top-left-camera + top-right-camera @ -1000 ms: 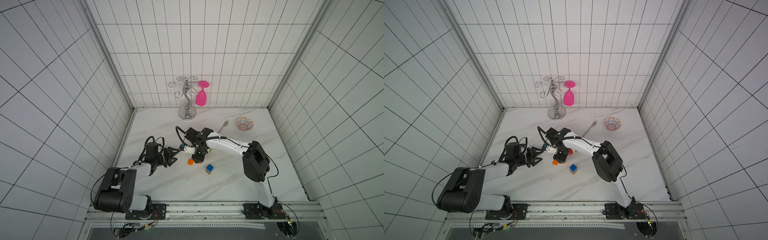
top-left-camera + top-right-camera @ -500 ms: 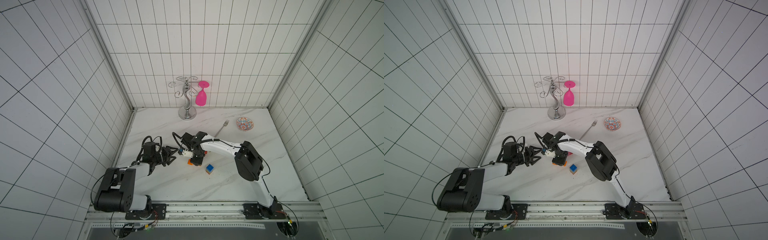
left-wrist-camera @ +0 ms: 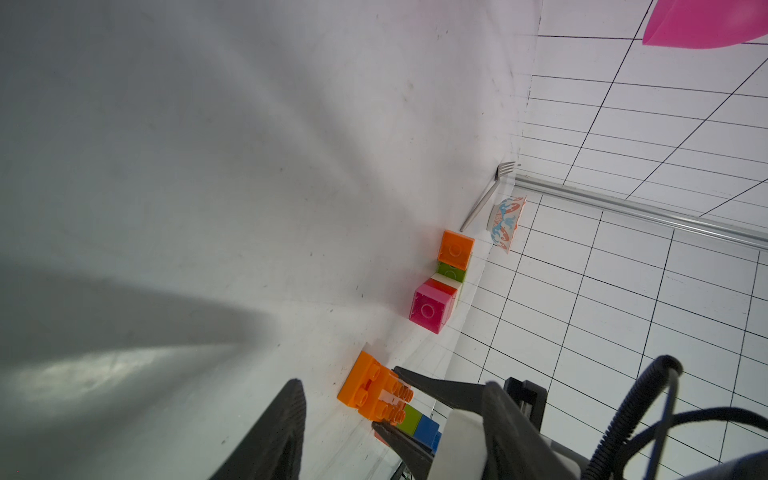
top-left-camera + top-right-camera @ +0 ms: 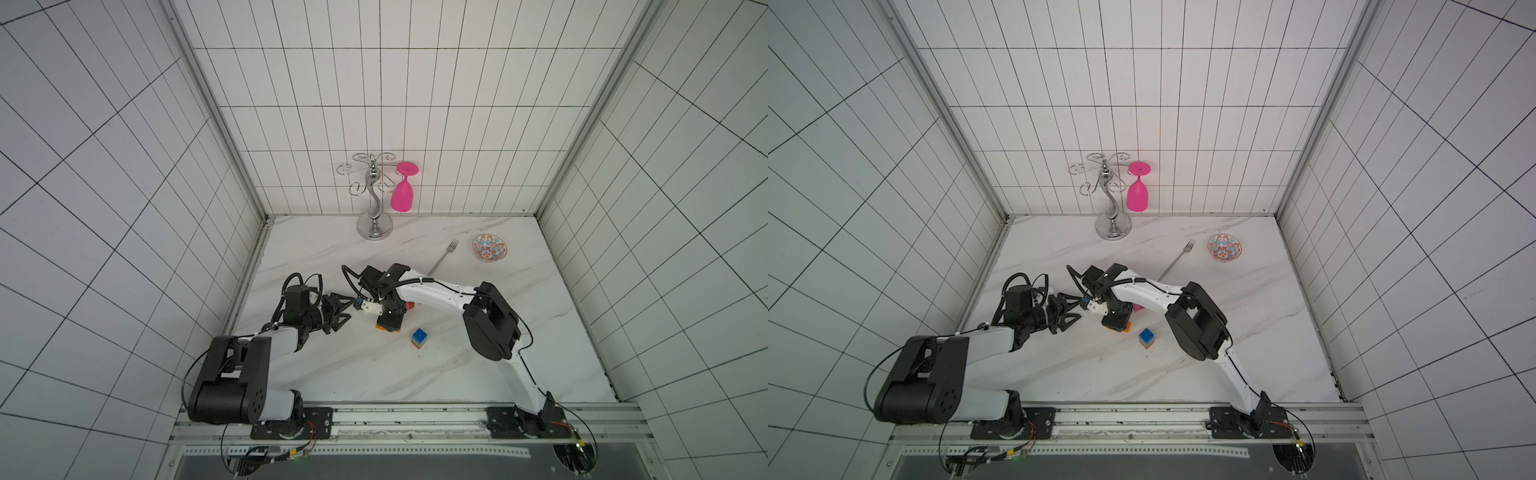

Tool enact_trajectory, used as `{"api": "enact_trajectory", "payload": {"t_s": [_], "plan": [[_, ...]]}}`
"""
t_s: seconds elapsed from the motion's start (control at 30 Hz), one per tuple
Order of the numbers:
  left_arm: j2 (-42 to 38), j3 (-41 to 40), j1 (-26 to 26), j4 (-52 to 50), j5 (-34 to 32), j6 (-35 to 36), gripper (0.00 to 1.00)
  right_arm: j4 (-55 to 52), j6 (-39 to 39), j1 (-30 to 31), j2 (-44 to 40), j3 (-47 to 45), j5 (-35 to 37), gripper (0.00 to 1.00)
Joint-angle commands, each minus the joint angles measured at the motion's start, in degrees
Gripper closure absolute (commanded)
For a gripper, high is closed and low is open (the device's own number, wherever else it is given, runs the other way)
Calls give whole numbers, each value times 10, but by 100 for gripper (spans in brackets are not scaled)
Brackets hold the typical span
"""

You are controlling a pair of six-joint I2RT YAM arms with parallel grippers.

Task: Assemble the letter r with lego
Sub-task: Assemble the lego brick with the lego brick.

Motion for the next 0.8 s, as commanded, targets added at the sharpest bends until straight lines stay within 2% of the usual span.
{"api": "enact_trajectory", "payload": {"t_s": [0.0,0.77], "plan": [[5,-7,3,7,3,5,41,-24,-1,7,12,21,10,100],[3,-8,3,1,4,10,41,-22,28,15,6,-30,57,100]]}}
